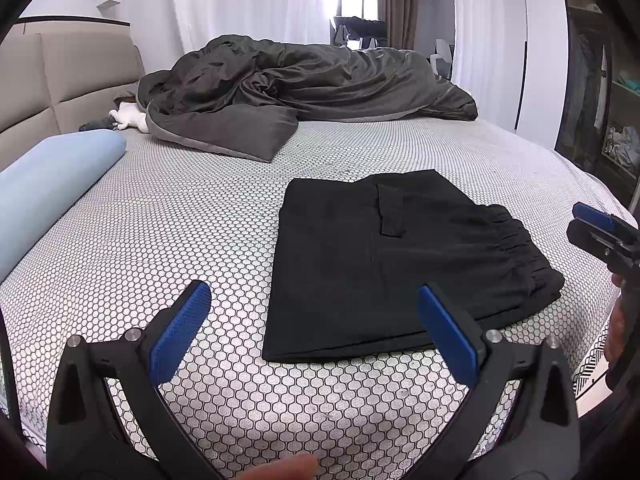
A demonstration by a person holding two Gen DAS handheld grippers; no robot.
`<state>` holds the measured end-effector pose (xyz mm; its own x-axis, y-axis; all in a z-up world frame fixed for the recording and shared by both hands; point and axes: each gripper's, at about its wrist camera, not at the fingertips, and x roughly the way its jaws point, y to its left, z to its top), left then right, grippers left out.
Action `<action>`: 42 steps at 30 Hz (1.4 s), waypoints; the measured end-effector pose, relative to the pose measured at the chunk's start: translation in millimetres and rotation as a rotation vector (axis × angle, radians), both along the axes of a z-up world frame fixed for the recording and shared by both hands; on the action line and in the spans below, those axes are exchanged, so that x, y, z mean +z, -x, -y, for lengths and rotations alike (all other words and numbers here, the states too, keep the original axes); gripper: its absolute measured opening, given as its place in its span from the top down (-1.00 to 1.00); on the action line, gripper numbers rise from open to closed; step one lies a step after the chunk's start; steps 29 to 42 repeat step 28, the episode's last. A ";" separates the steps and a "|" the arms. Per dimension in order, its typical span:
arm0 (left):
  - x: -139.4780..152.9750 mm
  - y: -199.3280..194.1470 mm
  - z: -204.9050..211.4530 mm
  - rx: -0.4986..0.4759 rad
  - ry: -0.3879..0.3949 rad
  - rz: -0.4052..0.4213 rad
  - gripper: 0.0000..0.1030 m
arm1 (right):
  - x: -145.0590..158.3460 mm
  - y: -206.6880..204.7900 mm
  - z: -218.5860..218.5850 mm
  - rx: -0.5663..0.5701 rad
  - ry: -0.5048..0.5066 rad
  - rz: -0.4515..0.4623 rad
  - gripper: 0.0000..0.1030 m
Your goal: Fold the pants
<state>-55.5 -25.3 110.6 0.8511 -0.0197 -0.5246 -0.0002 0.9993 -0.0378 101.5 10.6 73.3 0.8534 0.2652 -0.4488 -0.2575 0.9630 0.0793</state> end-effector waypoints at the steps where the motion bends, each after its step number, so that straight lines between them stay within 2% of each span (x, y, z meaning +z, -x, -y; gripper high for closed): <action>1: -0.2 -0.2 -0.2 0.000 0.000 0.000 -0.99 | 0.0 0.2 0.1 0.000 0.000 -0.001 -1.00; 42: -1.2 -2.6 -6.3 -0.007 0.005 0.007 -0.99 | 0.1 4.1 3.0 0.006 0.007 -0.005 -1.00</action>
